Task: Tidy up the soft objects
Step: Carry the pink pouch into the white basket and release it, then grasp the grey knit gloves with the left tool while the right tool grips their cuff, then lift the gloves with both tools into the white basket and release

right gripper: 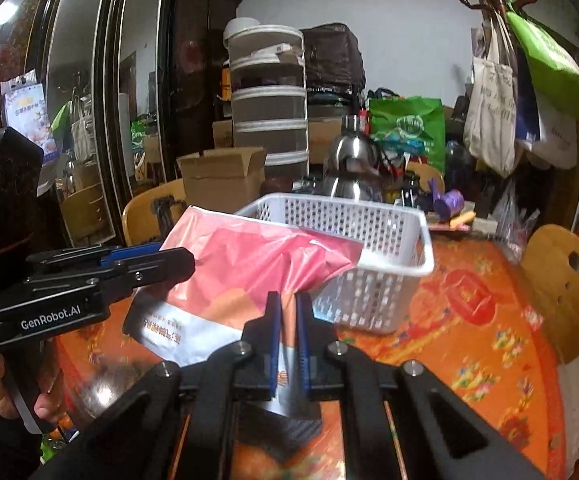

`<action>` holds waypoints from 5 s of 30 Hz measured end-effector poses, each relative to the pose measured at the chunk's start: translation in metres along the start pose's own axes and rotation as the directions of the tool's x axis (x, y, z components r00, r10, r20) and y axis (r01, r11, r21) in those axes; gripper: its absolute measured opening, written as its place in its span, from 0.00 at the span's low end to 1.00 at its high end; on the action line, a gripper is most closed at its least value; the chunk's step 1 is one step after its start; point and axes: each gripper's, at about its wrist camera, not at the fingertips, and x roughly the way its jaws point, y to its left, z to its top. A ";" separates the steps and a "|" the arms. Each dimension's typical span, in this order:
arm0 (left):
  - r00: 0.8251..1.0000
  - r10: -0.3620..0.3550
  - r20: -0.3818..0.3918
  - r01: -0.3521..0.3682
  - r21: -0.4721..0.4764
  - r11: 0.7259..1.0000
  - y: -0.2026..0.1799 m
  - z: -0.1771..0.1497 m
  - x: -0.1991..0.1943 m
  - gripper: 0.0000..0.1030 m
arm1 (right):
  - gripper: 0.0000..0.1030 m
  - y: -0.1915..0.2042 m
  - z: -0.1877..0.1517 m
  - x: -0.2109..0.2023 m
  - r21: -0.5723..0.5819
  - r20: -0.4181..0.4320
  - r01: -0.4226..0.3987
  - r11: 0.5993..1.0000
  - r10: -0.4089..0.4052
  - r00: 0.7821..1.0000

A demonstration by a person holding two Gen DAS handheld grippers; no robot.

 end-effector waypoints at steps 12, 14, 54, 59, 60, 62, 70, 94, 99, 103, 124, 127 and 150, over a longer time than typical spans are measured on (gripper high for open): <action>1.000 -0.004 -0.026 0.004 -0.001 1.000 0.011 0.129 0.055 0.17 | 0.06 -0.049 0.097 0.051 0.015 0.004 0.050 0.999 -0.050 0.999; 0.999 -0.001 -0.050 0.000 -0.011 1.000 0.018 0.139 0.077 0.17 | 0.06 -0.059 0.104 0.066 0.020 -0.009 0.058 0.998 -0.058 0.998; 0.932 0.238 -0.273 -0.271 -0.088 0.959 0.092 0.086 0.175 0.81 | 0.83 -0.100 0.068 0.149 0.093 -0.136 0.162 0.982 -0.149 0.979; 0.933 0.217 -0.285 -0.252 -0.092 0.963 0.086 0.069 0.145 0.81 | 0.83 -0.091 0.054 0.123 0.131 -0.138 0.144 0.981 -0.126 0.982; 0.933 0.217 -0.286 -0.251 -0.086 0.964 0.084 0.061 0.135 0.81 | 0.83 -0.088 0.045 0.116 0.134 -0.146 0.142 0.981 -0.122 0.982; 0.931 0.225 -0.289 -0.259 -0.086 0.962 0.082 0.045 0.116 0.81 | 0.83 -0.083 0.026 0.105 0.142 -0.179 0.139 0.980 -0.113 0.977; 0.913 0.204 -0.353 -0.269 -0.144 0.952 0.079 -0.053 0.063 0.81 | 0.83 -0.051 -0.082 0.066 0.164 -0.284 0.073 0.984 -0.024 0.959; 0.901 0.189 -0.391 -0.243 -0.095 0.965 0.059 -0.117 0.101 0.65 | 0.43 -0.026 -0.125 0.086 0.131 -0.369 0.023 0.991 0.027 0.929; 0.916 0.149 -0.371 -0.204 -0.114 0.972 0.057 -0.119 0.096 0.38 | 0.33 -0.023 -0.125 0.086 0.114 -0.364 0.023 0.993 0.020 0.931; 0.924 0.134 -0.357 -0.184 -0.110 0.977 0.054 -0.119 0.093 0.25 | 0.23 -0.020 -0.125 0.083 0.095 -0.348 0.034 0.995 0.001 0.937; 0.982 0.035 -0.188 -0.058 -0.117 0.991 0.050 -0.116 0.050 0.15 | 0.12 -0.026 -0.122 0.058 0.147 -0.214 0.000 0.989 0.032 0.976; 0.986 0.026 -0.163 -0.045 -0.117 0.992 0.049 -0.115 0.046 0.15 | 0.12 -0.025 -0.122 0.055 0.145 -0.199 0.000 0.989 0.029 0.980; 0.998 0.019 -0.067 -0.025 -0.088 0.996 0.027 -0.106 0.010 0.13 | 0.12 -0.014 -0.100 0.014 0.100 -0.081 0.026 0.995 -0.018 0.997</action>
